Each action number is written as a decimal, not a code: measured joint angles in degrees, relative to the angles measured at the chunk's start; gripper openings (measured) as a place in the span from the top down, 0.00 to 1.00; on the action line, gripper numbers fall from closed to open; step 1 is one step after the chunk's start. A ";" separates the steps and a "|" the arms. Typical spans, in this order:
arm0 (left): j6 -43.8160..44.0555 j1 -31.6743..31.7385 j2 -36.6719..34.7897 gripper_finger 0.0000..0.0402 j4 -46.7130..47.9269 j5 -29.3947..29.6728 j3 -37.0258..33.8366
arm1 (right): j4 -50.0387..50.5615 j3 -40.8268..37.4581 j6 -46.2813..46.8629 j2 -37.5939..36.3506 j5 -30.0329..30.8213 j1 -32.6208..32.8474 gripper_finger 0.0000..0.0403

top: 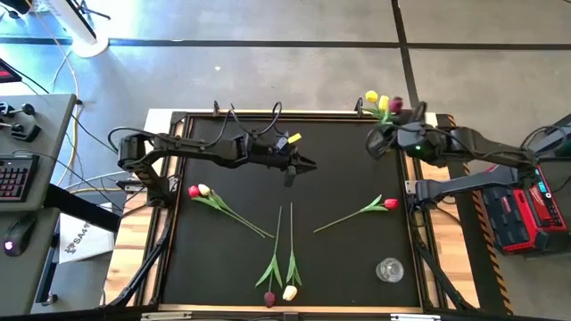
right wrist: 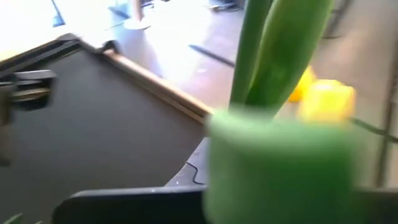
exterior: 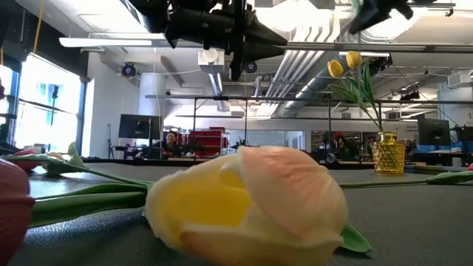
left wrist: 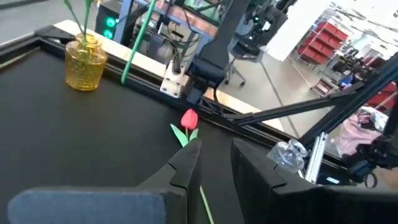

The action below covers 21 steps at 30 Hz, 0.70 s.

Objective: Sort flowers into vase by color
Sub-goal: Put the top dark red flower into the yellow vase

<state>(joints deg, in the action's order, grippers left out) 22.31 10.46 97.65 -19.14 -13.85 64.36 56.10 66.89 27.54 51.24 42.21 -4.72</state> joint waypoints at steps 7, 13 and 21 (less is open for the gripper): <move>0.15 0.02 0.00 0.82 -0.02 7.06 0.00 | 4.87 -0.04 3.40 -4.96 7.83 -5.87 1.00; 0.11 0.01 0.00 0.82 0.01 7.17 0.00 | 5.73 -0.52 -2.07 -5.61 7.57 -16.08 1.00; 0.11 0.02 0.00 0.82 0.04 10.98 0.00 | -6.27 -6.23 -10.89 -5.57 -2.39 -27.96 1.00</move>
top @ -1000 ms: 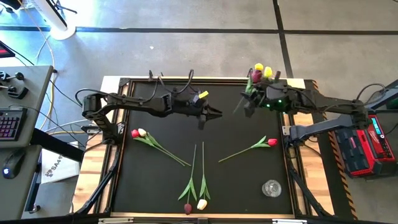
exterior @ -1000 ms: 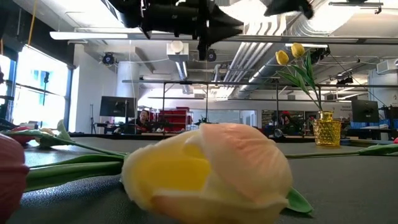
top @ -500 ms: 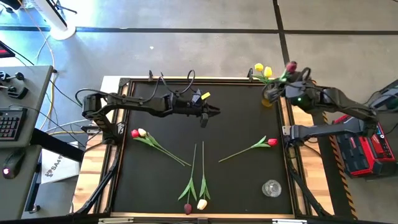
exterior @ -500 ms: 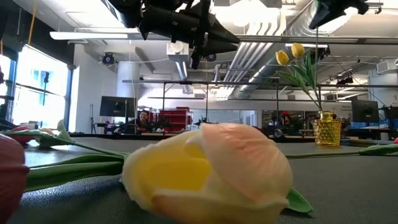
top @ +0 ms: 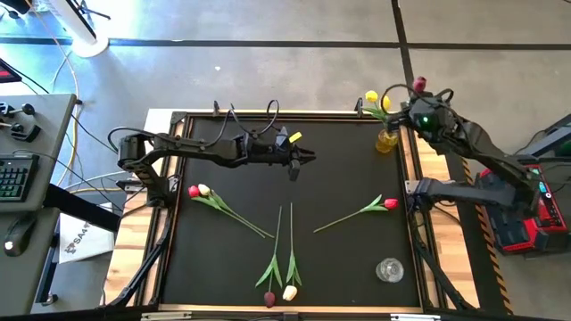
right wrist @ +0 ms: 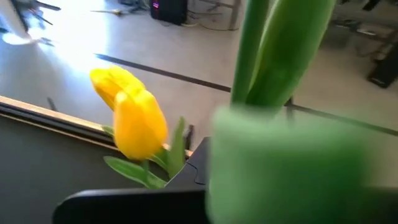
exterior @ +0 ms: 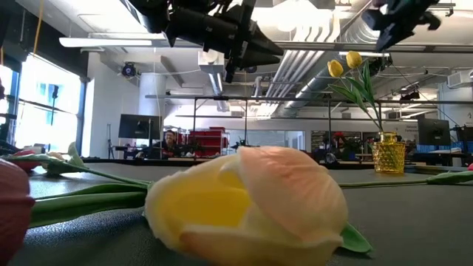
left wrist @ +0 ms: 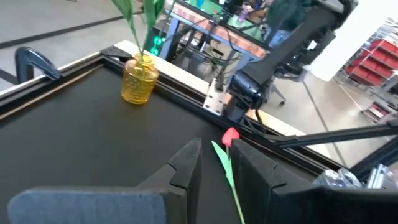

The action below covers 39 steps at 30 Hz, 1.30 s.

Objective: Sort flowers into vase by color
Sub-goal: Put the top dark red flower into the yellow vase, then put the dark red flower into the yellow vase

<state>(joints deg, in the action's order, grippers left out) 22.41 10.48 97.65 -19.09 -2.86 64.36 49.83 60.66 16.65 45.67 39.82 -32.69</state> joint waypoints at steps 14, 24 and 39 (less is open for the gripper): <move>0.46 -0.11 0.00 0.82 1.42 0.14 0.00 | -6.03 -7.59 -1.20 0.57 -5.60 -9.17 1.00; 5.87 0.11 0.00 0.82 6.92 6.19 0.00 | -2.52 -7.08 7.59 -0.07 -12.32 -9.71 0.80; 12.92 -0.08 0.00 0.82 10.82 5.94 0.00 | 8.31 6.12 10.99 -1.87 -12.55 -9.67 0.34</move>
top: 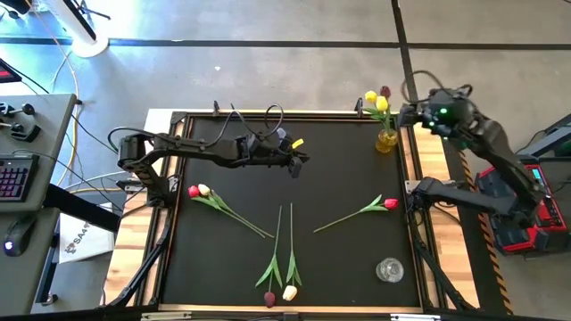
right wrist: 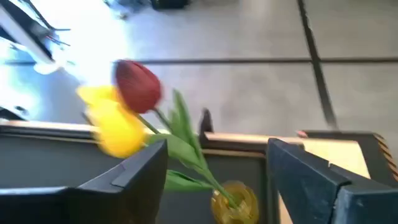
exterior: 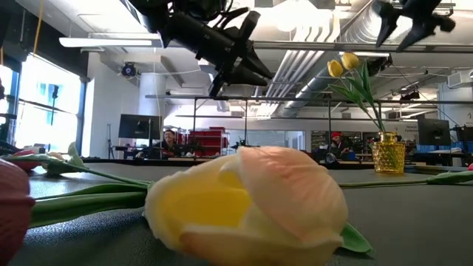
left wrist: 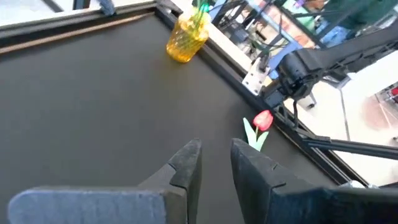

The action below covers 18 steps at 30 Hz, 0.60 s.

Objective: Sort flowers into vase by color
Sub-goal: Put the dark red flower into the yellow vase

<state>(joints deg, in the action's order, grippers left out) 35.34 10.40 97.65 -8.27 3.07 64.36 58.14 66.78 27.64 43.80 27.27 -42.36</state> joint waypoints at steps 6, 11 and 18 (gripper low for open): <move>1.09 -1.54 -0.07 0.82 3.51 0.16 0.02 | -0.16 7.76 -3.45 -0.89 -2.28 0.01 0.35; 2.17 -3.43 -0.09 0.82 15.36 -2.06 0.02 | -0.54 10.23 -5.20 -0.82 -7.79 0.03 0.36; 9.90 -6.86 -0.09 0.82 39.04 -8.13 0.02 | 0.96 10.23 -5.64 0.11 -11.84 0.03 0.38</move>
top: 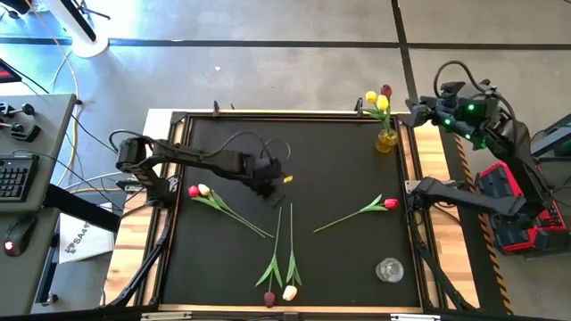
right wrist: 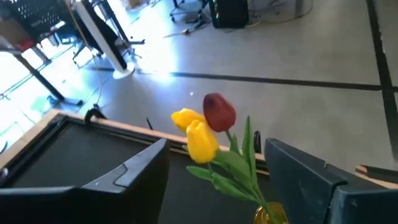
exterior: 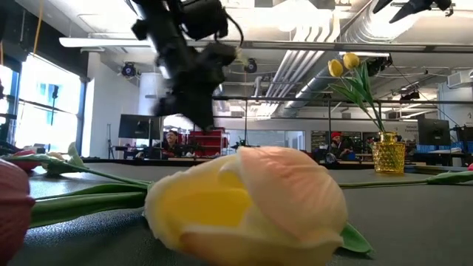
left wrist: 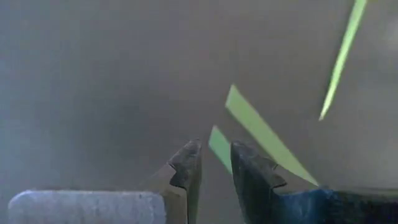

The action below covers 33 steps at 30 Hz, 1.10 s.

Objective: Sort flowers into vase by color
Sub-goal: Put the dark red flower into the yellow vase

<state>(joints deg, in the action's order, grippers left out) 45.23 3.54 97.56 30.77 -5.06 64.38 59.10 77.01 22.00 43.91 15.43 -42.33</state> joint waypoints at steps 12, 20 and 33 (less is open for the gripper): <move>8.68 -8.15 -0.02 0.82 20.08 -3.15 0.00 | 1.50 0.00 -0.65 1.64 -0.05 0.00 0.39; -15.55 -14.67 -0.02 0.82 -1.55 1.55 -0.02 | 1.48 0.00 -1.53 3.15 -2.38 0.02 0.39; -28.02 -13.29 0.72 0.82 -9.35 11.82 0.00 | 1.36 0.00 0.37 6.37 -7.84 0.02 0.39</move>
<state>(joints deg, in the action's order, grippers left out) 17.22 -9.76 98.28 21.42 6.76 64.38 60.46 77.01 22.37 50.29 7.59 -42.30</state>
